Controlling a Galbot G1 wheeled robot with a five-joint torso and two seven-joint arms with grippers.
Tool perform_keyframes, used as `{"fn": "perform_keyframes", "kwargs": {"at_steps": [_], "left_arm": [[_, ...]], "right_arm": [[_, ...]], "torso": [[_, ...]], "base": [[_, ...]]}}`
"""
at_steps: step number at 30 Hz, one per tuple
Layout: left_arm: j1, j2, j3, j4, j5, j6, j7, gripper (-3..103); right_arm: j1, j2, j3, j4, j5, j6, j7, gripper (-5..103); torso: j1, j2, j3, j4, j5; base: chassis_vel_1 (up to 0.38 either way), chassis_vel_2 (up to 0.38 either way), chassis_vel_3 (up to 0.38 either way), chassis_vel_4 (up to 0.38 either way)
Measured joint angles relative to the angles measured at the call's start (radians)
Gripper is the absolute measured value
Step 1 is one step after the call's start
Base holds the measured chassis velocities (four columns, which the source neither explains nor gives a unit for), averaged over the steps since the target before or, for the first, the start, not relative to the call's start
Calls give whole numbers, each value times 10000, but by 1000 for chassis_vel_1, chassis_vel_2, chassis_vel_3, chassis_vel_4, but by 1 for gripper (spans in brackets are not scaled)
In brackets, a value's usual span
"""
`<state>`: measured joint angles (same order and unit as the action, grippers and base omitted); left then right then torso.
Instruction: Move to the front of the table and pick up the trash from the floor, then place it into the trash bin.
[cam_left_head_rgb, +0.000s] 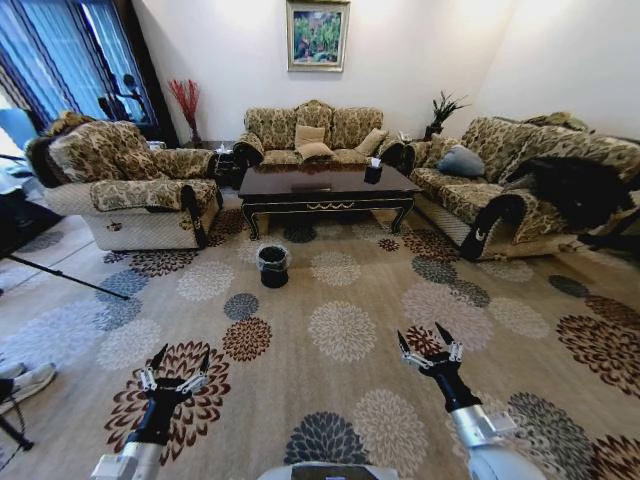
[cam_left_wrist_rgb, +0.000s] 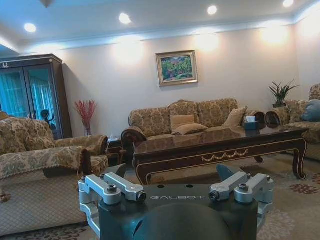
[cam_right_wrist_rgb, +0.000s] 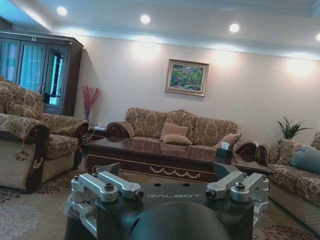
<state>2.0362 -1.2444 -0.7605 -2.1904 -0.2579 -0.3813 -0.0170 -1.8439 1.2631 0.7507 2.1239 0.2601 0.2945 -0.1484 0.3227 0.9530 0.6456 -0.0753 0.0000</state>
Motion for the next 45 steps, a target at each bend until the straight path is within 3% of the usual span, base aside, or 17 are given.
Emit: {"fn": "perform_keyframes", "kwargs": {"at_steps": [32, 45], "left_arm": [[0, 0, 0, 0, 0, 0, 0, 100], [0, 0, 0, 0, 0, 0, 0, 100]], "right_arm": [[0, 0, 0, 0, 0, 0, 0, 100], [0, 0, 0, 0, 0, 0, 0, 100]], "torso": [[686, 1540, 856, 0, 0], [746, 1682, 941, 0, 0]], "base": [[0, 0, 0, 0], [0, 0, 0, 0]]}}
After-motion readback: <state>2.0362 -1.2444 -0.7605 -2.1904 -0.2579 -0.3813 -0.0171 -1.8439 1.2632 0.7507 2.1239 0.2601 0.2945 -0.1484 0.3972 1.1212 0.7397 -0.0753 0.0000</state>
